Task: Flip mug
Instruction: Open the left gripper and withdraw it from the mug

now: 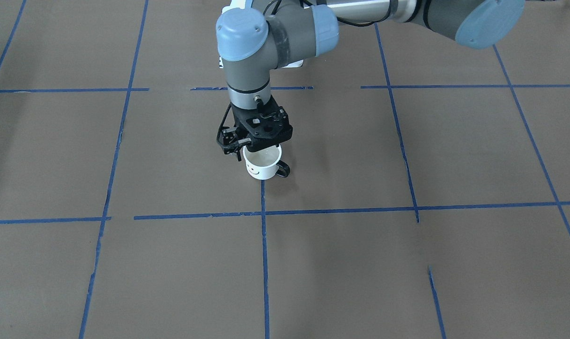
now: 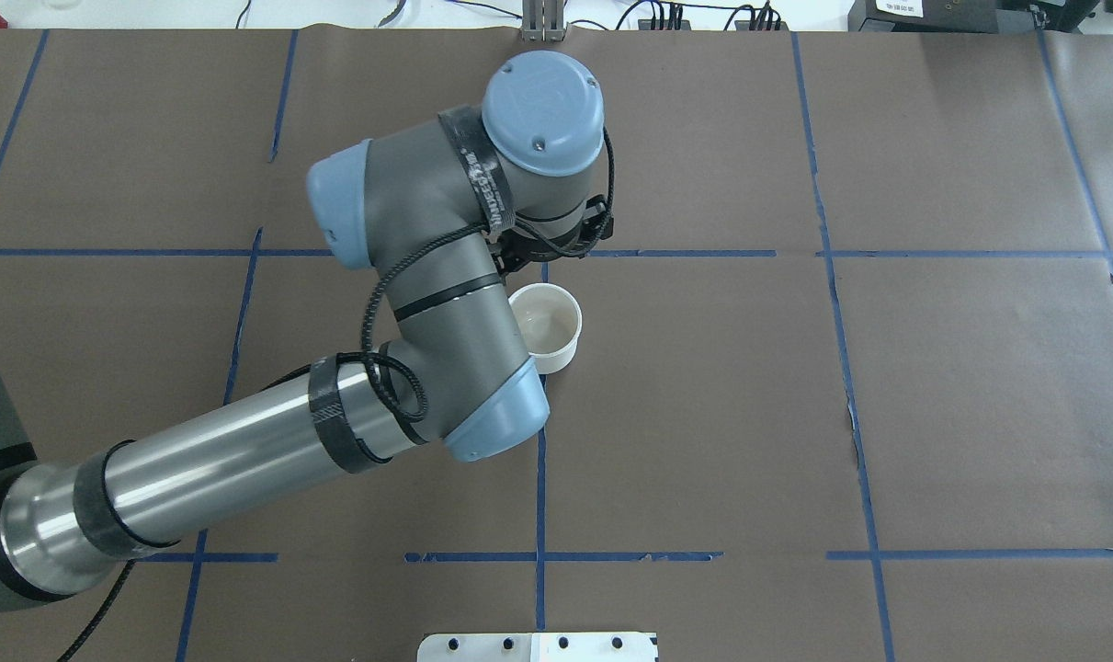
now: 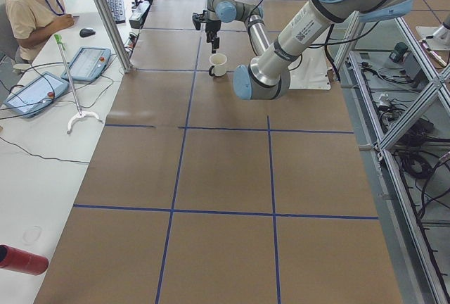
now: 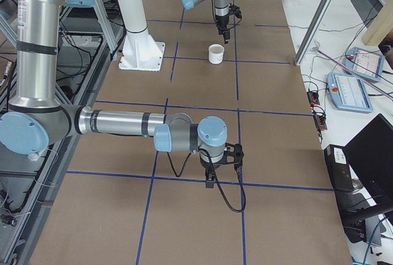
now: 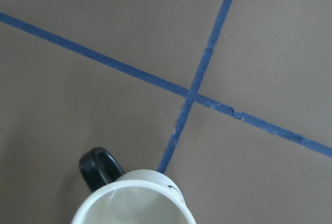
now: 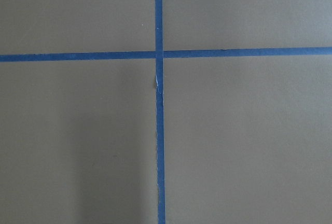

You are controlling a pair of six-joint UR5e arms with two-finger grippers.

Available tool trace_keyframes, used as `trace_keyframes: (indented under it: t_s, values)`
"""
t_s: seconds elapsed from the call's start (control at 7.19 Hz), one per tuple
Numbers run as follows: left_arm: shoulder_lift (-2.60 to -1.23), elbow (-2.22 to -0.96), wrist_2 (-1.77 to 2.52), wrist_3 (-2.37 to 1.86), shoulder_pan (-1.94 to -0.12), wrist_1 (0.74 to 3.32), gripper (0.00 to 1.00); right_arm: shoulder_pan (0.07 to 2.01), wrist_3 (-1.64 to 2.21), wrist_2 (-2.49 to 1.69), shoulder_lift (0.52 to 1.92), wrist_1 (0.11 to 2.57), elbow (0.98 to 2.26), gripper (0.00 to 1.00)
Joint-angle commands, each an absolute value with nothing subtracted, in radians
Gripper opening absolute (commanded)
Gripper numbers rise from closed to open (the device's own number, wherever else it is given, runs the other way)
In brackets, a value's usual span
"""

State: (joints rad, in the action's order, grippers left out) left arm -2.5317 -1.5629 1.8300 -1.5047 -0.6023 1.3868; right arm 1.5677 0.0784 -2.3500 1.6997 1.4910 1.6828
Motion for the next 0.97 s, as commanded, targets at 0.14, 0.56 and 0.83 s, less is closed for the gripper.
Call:
trace_keyframes:
  t_s: [0.14, 0.56, 0.83]
  values:
    - [-2.298, -1.837, 1.841, -1.337, -0.751, 1.37, 1.0, 1.568, 0.078, -2.35, 1.7, 1.491, 1.683, 1.0]
    - [-2.036, -1.966, 1.931, -0.928, -0.975, 1.394, 1.0, 1.568, 0.078, -2.35, 1.7, 1.491, 1.683, 1.0]
    - [-1.784, -1.962, 2.068, -0.594, -1.148, 1.554, 1.0, 1.568, 0.08, -2.35, 1.7, 1.491, 1.683, 1.0]
